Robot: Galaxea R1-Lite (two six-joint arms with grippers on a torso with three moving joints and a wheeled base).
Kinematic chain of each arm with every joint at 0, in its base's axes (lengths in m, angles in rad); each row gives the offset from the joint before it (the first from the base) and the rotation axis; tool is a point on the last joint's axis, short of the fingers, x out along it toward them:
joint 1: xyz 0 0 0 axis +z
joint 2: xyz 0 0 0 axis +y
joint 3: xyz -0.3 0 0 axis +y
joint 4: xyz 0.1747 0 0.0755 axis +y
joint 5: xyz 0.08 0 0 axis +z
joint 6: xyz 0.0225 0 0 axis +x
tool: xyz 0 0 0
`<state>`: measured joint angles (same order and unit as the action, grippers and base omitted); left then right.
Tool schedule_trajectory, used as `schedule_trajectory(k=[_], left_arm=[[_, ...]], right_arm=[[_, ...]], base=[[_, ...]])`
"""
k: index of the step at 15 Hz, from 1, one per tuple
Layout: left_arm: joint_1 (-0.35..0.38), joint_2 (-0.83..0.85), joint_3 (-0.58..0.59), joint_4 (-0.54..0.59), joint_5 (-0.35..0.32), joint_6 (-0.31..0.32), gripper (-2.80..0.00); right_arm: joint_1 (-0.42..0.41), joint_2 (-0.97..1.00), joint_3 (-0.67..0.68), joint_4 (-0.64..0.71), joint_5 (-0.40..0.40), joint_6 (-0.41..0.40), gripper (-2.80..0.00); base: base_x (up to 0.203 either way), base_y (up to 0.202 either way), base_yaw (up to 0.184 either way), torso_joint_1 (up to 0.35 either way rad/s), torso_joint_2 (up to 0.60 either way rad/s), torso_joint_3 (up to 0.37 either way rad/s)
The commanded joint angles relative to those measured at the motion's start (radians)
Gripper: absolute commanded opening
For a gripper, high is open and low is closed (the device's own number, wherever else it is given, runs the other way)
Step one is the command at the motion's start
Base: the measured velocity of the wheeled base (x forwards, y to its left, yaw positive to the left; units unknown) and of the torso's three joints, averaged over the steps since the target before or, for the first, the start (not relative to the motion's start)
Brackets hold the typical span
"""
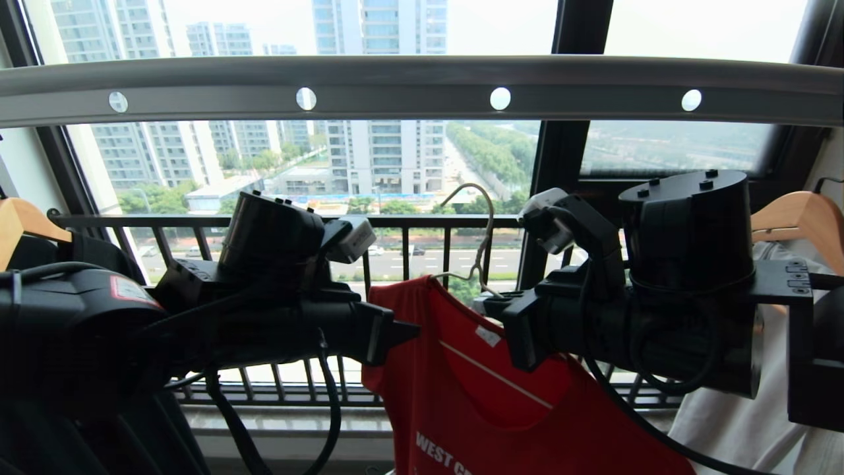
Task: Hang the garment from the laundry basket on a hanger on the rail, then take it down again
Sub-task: Take the clothes off the clothes rack
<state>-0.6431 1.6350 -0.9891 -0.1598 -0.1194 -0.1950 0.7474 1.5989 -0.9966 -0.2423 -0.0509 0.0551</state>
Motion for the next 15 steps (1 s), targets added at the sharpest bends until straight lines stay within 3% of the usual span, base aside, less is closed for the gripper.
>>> schedule_trajectory(k=[1, 5, 9, 13, 15], left_arm=[[-0.040, 0.030, 0.003, -0.056, 0.081, -0.024, 0.00], [-0.055, 0.033, 0.004, -0.060, 0.138, -0.031, 0.00], [-0.048, 0.044, 0.003, -0.066, 0.154, -0.026, 0.00], [-0.025, 0.073, 0.026, -0.222, 0.159, -0.033, 0.00], [-0.016, 0.077, 0.030, -0.228, 0.164, -0.027, 0.00]], right_arm=[[0.004, -0.005, 0.001, -0.002, 0.000, 0.000, -2.80], [0.011, -0.015, 0.001, -0.002, 0.000, 0.000, -2.80], [0.027, -0.048, 0.004, 0.000, -0.001, -0.001, -2.80], [0.041, -0.050, 0.009, 0.000, -0.001, -0.001, -2.80], [0.043, -0.047, 0.009, 0.000, -0.001, -0.001, -2.80]], base=[[0.000, 0.000, 0.000, 0.000, 0.00, 0.000], [0.000, 0.000, 0.000, 0.000, 0.00, 0.000], [0.000, 0.000, 0.000, 0.000, 0.00, 0.000], [0.000, 0.000, 0.000, 0.000, 0.00, 0.000], [0.000, 0.000, 0.000, 0.000, 0.00, 0.000]])
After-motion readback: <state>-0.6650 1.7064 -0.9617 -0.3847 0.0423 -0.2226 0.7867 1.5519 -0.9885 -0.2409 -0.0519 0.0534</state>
